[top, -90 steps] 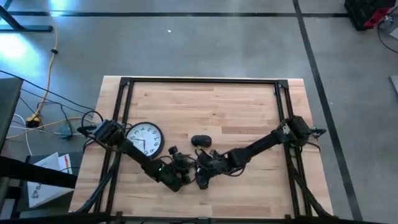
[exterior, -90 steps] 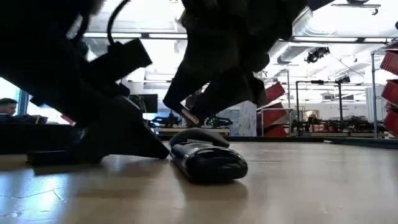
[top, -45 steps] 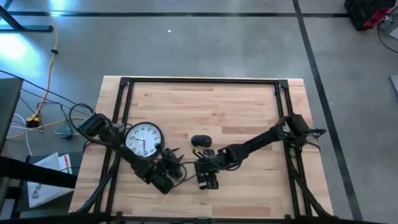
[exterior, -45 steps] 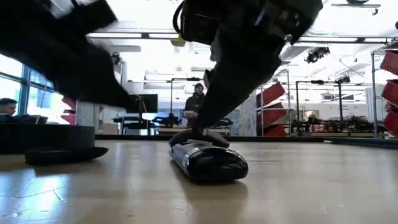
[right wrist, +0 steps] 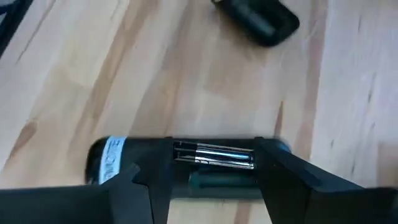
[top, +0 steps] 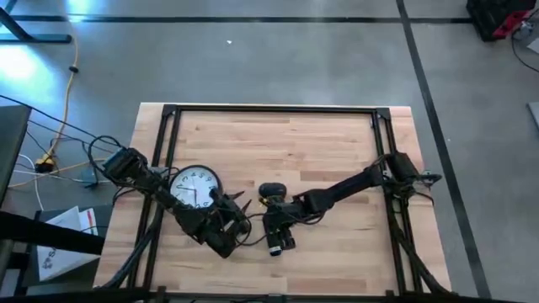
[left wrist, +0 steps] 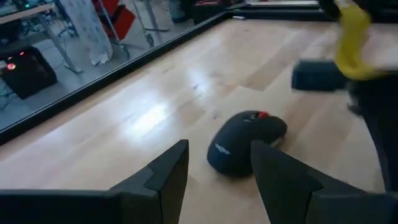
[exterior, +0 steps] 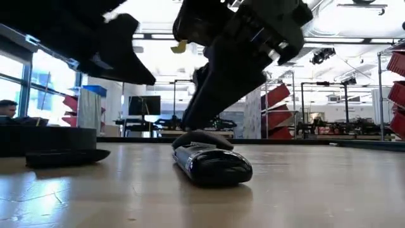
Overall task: Insert battery
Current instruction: Insert the left silver battery into the black remote
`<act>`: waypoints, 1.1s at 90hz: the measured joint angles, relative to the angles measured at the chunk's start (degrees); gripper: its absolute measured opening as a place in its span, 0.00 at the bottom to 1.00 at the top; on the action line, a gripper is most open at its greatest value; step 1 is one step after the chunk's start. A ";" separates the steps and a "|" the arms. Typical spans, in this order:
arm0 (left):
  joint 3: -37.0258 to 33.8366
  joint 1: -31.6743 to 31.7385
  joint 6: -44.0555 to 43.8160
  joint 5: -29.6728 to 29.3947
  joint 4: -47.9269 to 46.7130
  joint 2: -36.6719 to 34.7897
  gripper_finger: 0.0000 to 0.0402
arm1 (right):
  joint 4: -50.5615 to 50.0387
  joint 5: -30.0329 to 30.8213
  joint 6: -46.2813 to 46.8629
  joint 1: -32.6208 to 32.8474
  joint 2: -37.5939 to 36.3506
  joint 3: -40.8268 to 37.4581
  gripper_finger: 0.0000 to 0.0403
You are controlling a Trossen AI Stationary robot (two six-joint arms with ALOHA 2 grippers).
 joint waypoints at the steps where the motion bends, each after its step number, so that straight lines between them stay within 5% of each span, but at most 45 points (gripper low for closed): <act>1: 0.00 0.18 0.02 0.00 0.06 0.00 0.39 | 0.08 -0.12 -0.02 -0.06 0.19 0.00 0.42; 62: 0.02 2.53 3.07 0.50 2.59 0.00 0.39 | 0.42 -2.14 -1.27 -0.59 1.61 0.02 0.43; 99: 0.04 2.53 3.60 0.46 2.37 0.00 0.39 | 0.22 -1.92 -1.00 -0.59 1.65 0.02 0.64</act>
